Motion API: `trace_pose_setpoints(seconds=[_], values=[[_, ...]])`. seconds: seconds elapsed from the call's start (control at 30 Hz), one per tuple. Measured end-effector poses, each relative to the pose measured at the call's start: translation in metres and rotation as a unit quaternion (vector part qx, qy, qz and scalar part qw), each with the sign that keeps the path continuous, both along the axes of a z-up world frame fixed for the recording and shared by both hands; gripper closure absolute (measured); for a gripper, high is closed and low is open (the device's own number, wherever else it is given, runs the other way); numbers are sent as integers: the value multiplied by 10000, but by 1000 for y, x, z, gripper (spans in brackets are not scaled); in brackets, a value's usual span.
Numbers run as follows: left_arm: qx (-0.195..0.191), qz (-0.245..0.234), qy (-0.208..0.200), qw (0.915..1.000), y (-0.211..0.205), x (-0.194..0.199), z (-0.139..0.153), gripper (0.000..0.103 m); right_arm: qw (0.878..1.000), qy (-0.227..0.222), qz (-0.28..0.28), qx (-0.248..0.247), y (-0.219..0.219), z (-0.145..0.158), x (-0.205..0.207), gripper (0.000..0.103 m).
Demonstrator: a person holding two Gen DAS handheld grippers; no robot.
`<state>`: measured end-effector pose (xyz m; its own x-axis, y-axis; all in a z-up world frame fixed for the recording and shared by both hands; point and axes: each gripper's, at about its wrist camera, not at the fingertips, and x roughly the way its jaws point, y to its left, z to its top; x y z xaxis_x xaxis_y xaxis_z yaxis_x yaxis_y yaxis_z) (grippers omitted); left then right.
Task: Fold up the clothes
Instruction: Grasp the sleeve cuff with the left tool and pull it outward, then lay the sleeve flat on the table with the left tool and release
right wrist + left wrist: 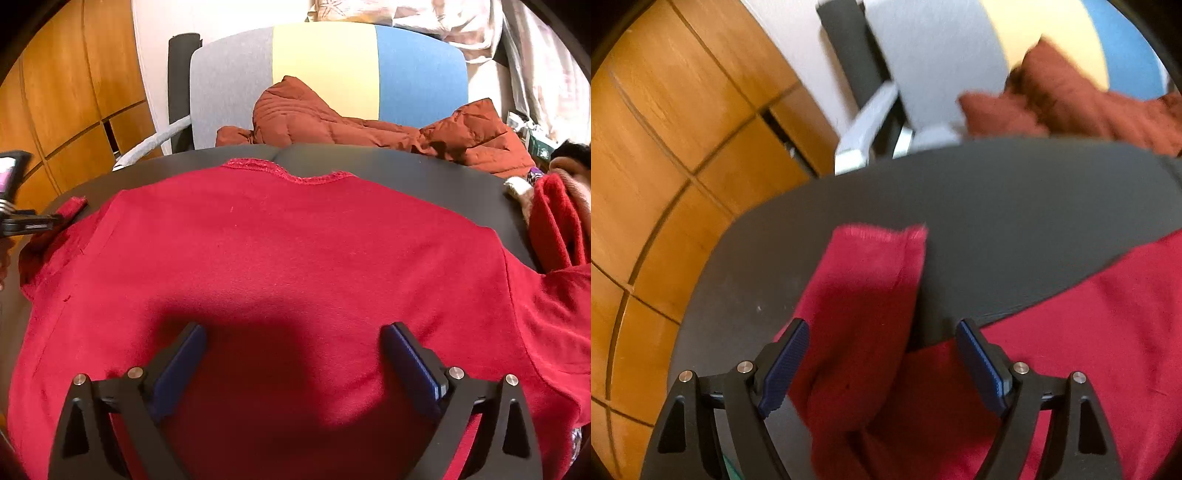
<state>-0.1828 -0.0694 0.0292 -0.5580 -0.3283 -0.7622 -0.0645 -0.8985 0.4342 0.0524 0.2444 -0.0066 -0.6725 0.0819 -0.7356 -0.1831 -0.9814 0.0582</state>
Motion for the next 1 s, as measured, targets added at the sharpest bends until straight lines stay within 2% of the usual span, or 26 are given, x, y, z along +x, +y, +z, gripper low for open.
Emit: trace_pose_setpoints(seconds=[0.07, 0.13, 0.17, 0.23, 0.27, 0.3, 0.37, 0.4, 0.47, 0.53, 0.63, 0.7, 0.73, 0.8, 0.87, 0.97, 1.0], values=[[-48, 92, -3, 9999, -7, -8, -7, 18, 10000, 24, 0, -5, 0, 0, 0, 3], [253, 212, 67, 9994, -17, -9, -6, 18, 10000, 47, 2, -6, 1, 0, 1, 3], [473, 291, 54, 9984, -22, -9, -6, 22, 10000, 54, 1, 8, 1, 0, 1, 3], [810, 482, 25, 9955, -33, -8, -6, 53, 10000, 61, 0, 37, 1, -1, 1, 3], [871, 556, 6, 9946, -36, -6, -6, 79, 10000, 65, 1, 43, 1, -1, 1, 3], [976, 591, 44, 9935, -41, -3, -3, 86, 10000, 69, 2, 50, 1, -1, 1, 3], [1306, 643, 235, 9891, -52, 5, 7, 91, 10000, 75, 3, 58, 1, -1, 1, 3], [1562, 720, 461, 9840, -62, 12, 18, 93, 10000, 76, 2, 58, 1, -1, 1, 3], [2003, 930, 866, 9715, -84, 23, 37, 94, 10000, 77, 0, 57, 1, -1, 1, 3], [2492, 1276, 1218, 9523, -117, 41, 51, 94, 10000, 78, -2, 56, 0, -1, 1, 3], [2882, 1897, 1376, 9285, -161, 69, 46, 93, 10000, 81, -5, 56, 0, -1, 0, 3], [3105, 2313, 1449, 9106, -190, 88, 42, 72, 10000, 82, -6, 56, 0, -1, 0, 3], [3136, 2449, 1416, 9064, -198, 95, 38, 69, 10000, 81, -6, 49, 0, -1, 0, 3], [3067, 2401, 1282, 9121, -201, 109, 35, 58, 10000, 77, -4, 29, 0, -1, 0, 3], [2822, 2124, 1270, 9269, -189, 124, 41, 45, 10000, 74, -2, 9, 0, -1, 0, 3], [2566, 1585, 1511, 9414, -160, 153, 55, 44, 10000, 70, 1, -22, 0, 0, 0, 3], [2552, 1452, 1593, 9426, -150, 167, 59, 44, 10000, 68, 2, -32, 0, 0, 0, 3]])
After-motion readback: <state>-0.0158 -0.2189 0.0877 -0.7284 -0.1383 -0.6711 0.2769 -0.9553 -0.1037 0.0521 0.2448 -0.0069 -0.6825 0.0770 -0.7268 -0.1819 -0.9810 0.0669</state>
